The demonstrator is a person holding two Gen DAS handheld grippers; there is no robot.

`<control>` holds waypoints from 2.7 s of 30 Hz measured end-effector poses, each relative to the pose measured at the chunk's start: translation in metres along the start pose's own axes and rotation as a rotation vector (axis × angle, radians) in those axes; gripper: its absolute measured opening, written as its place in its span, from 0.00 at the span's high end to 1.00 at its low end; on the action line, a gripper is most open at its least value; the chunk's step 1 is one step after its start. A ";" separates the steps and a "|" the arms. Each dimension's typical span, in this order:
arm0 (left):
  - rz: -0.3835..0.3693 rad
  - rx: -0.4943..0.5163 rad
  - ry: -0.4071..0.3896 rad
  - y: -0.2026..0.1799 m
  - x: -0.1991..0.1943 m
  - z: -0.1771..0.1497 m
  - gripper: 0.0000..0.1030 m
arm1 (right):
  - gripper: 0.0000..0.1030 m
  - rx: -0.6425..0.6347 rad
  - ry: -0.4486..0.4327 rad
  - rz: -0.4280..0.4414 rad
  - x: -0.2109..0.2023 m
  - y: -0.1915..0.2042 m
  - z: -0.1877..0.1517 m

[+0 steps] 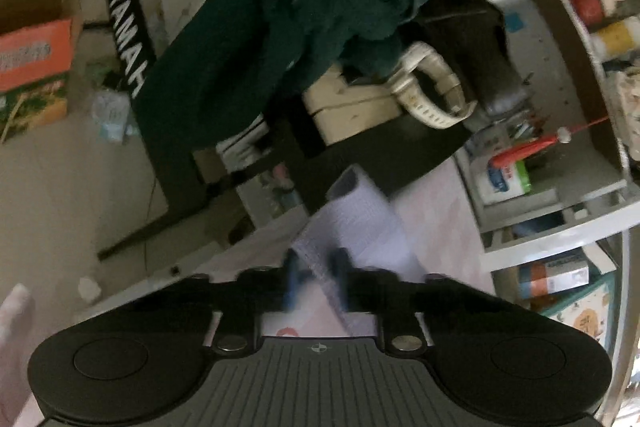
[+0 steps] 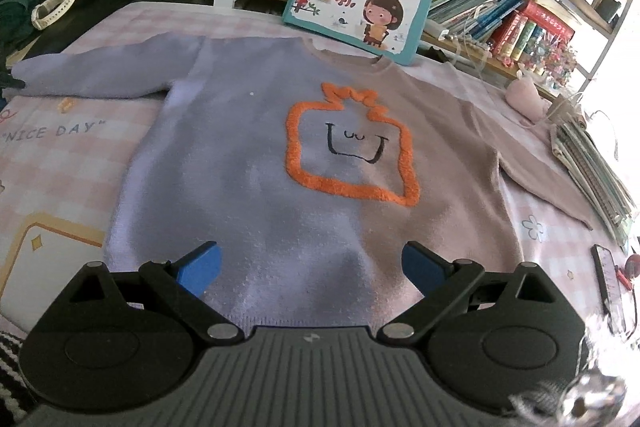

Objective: Fold clothes
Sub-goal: 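Grasp the lavender sleeve cuff with the left tool and lift it, then carry the lavender sleeve across the print with the left tool and release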

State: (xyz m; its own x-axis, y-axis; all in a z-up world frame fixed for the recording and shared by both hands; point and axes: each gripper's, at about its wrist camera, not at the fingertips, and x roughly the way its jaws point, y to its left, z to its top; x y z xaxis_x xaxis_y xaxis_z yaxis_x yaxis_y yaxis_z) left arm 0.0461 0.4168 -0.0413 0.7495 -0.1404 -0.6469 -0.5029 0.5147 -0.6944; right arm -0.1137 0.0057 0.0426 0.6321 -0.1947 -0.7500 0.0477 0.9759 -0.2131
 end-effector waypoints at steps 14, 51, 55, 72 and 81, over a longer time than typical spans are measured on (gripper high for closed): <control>-0.199 0.362 -0.123 -0.117 -0.045 -0.041 0.97 | 0.05 -0.007 -0.032 0.048 0.016 -0.042 -0.001; -0.304 0.692 0.155 -0.347 0.048 -0.345 0.97 | 0.05 0.008 0.012 0.292 0.078 -0.237 -0.019; -0.293 0.708 0.182 -0.348 0.053 -0.357 0.97 | 0.05 0.019 0.012 0.293 0.079 -0.242 -0.021; 0.011 1.009 0.103 -0.282 0.003 -0.343 0.27 | 0.08 0.072 0.039 0.286 0.084 -0.250 -0.024; 0.345 1.064 0.061 -0.186 -0.031 -0.310 0.27 | 0.32 0.128 0.089 0.262 0.092 -0.256 -0.026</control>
State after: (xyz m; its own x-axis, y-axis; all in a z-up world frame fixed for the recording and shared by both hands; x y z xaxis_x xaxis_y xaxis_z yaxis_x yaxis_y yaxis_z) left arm -0.0169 0.0634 0.0099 0.6038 0.1230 -0.7876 -0.0334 0.9911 0.1291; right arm -0.0877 -0.2643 0.0115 0.5661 0.0627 -0.8220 -0.0077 0.9975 0.0708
